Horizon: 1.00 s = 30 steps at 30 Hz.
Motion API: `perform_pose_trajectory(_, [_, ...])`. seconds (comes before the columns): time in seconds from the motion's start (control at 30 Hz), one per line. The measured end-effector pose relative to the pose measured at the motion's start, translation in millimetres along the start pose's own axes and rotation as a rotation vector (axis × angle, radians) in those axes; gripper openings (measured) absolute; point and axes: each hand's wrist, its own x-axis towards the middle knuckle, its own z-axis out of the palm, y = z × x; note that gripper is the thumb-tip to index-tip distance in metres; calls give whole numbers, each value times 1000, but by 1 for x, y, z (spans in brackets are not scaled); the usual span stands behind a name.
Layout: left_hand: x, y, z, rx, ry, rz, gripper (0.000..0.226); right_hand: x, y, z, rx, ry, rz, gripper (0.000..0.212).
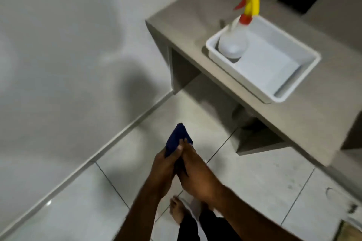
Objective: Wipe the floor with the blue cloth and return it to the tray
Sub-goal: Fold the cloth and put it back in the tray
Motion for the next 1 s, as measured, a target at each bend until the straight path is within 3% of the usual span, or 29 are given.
perform_pose_trajectory(0.1, [-37, 47, 9, 27, -16, 134, 33, -26, -34, -55, 82, 15, -3, 88])
perform_pose_trajectory(0.2, [-59, 84, 16, 72, -67, 187, 36, -33, -46, -99, 258, 311, 51, 78])
perform_pose_trajectory(0.23, [-63, 95, 21, 92, -94, 199, 38, -33, -49, -113, 361, 338, 120, 78])
perform_pose_trajectory(0.33, [-69, 122, 41, 173, -190, 242, 42, -33, -49, -144, 791, 210, 166, 50])
perform_pose_trajectory(0.4, [-68, 131, 57, 256, -186, 278, 41, -37, -49, -158, 890, 214, 133, 31])
perform_pose_trajectory(0.47, [-62, 136, 73, 362, -101, 311, 39, -41, -47, -171, 925, 283, 151, 31])
perform_pose_trajectory(0.57, [-47, 143, 96, 438, 34, 315, 29, -39, -38, -199, 925, 350, 164, 33])
perform_pose_trajectory(0.77, [3, 163, 173, 525, 91, 357, 25, -16, 4, -283, 716, 566, 188, 24])
perform_pose_trajectory(0.9, [55, 173, 235, 769, 131, 455, 37, 18, 44, -335, 530, 642, 258, 21])
perform_pose_trajectory(1.0, [100, 173, 263, 972, 123, 486, 32, 54, 79, -356, 298, 595, 313, 14])
